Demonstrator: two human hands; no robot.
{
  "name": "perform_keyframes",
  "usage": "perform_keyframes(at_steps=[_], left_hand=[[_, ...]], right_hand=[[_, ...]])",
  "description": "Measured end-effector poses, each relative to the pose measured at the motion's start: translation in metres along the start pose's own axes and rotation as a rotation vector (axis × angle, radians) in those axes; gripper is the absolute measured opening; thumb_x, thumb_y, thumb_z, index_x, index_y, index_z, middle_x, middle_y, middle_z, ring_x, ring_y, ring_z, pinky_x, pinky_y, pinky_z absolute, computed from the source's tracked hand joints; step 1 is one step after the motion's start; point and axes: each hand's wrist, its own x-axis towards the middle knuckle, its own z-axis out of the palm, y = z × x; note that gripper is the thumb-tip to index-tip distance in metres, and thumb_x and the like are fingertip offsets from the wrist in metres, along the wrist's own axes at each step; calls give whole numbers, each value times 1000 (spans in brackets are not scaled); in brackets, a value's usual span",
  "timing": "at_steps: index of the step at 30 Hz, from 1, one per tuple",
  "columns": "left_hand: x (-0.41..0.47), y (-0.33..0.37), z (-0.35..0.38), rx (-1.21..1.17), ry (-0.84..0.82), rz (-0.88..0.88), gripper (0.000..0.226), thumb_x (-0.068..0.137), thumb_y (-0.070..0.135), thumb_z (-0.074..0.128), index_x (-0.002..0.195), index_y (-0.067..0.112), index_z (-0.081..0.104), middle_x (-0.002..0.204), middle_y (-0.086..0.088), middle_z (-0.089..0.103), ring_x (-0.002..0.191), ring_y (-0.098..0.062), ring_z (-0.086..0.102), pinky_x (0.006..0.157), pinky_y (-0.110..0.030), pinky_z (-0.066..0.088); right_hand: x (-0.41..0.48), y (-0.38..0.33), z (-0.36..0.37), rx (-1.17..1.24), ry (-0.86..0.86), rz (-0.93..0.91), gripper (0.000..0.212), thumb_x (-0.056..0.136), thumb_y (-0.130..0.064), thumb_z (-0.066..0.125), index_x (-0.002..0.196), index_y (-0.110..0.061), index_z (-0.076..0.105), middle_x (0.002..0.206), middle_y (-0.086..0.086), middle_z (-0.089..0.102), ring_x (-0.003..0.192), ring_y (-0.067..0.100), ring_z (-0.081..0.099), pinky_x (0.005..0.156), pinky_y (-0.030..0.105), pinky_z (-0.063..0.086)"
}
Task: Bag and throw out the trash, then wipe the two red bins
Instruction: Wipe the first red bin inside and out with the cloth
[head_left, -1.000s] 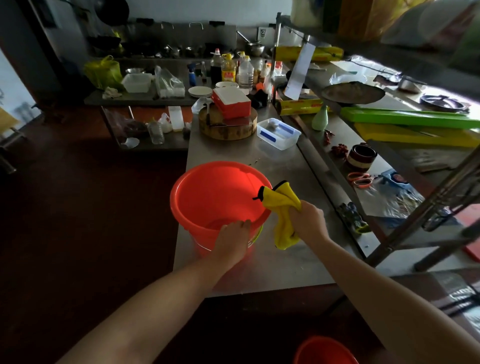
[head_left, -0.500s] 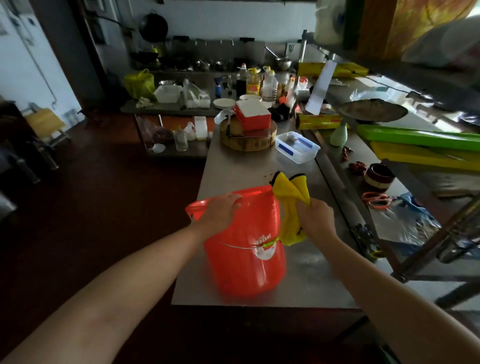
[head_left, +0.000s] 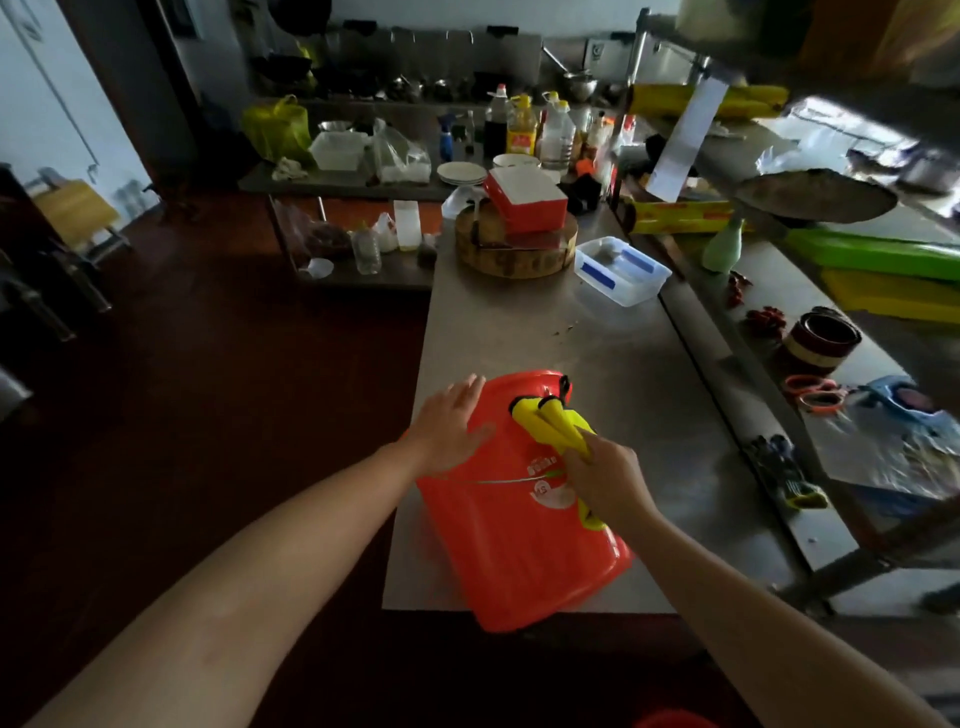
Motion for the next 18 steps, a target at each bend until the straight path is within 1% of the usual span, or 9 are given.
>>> perform_keyframes(at_steps=[3,5,7,8,10,11,14,16,18], left_hand=[[1,-29,12,240,-141,122,127,76,87,49,158,15,-17,163,-8,-29,152,-32,-18,125,-49,-2],[3,-44,16,326,-162,224,144,58,96,50,156,19,-25,157,-8,-41,150,-34,-25,122,-48,-8],[8,-52,19,388,-139,290,148,55,95,54,154,22,-28,154,-12,-45,148,-35,-28,120,-48,-11],[9,-54,23,399,-115,311,146,59,93,57,155,21,-27,154,-14,-45,148,-36,-28,120,-48,-11],[11,-56,27,377,-65,343,137,68,89,56,157,19,-20,156,-14,-42,149,-35,-26,123,-49,-8],[12,-57,26,343,-53,353,132,72,87,55,159,18,-16,159,-12,-38,151,-33,-23,124,-47,-5],[15,-62,15,192,-19,382,117,82,76,58,161,13,0,167,-8,-17,154,-23,-8,126,-37,4],[18,-61,7,105,22,414,101,90,64,60,161,11,12,169,-8,1,155,-21,5,125,-37,17],[21,-58,1,39,55,411,83,97,55,56,160,14,21,168,-5,14,153,-19,18,122,-37,27]], right_hand=[[0,-1,17,-52,7,21,20,94,-27,59,108,-29,73,75,-4,68,72,23,68,70,42,58],[-3,-1,26,-95,41,7,25,94,-26,59,115,-31,72,73,-9,62,70,20,63,69,38,54],[-5,-3,32,-131,68,-1,31,92,-25,60,121,-33,70,83,-11,66,77,17,62,71,32,50],[-6,-4,34,-122,78,0,33,91,-25,59,121,-34,69,88,-14,68,79,12,64,71,29,50],[-11,-7,36,-60,138,2,31,88,-25,57,114,-34,70,78,-23,67,71,1,63,64,20,47],[-13,-8,37,-17,196,15,31,85,-27,54,110,-33,71,71,-24,65,64,0,61,60,21,45],[-20,-9,33,80,354,89,36,83,-36,47,107,-26,71,59,-11,63,52,8,59,55,33,50],[-24,-8,30,74,417,85,35,85,-40,45,103,-23,70,57,-17,62,49,6,57,51,28,47],[-29,-10,30,65,428,85,34,86,-40,44,102,-25,69,58,-19,63,49,6,58,53,31,48]])
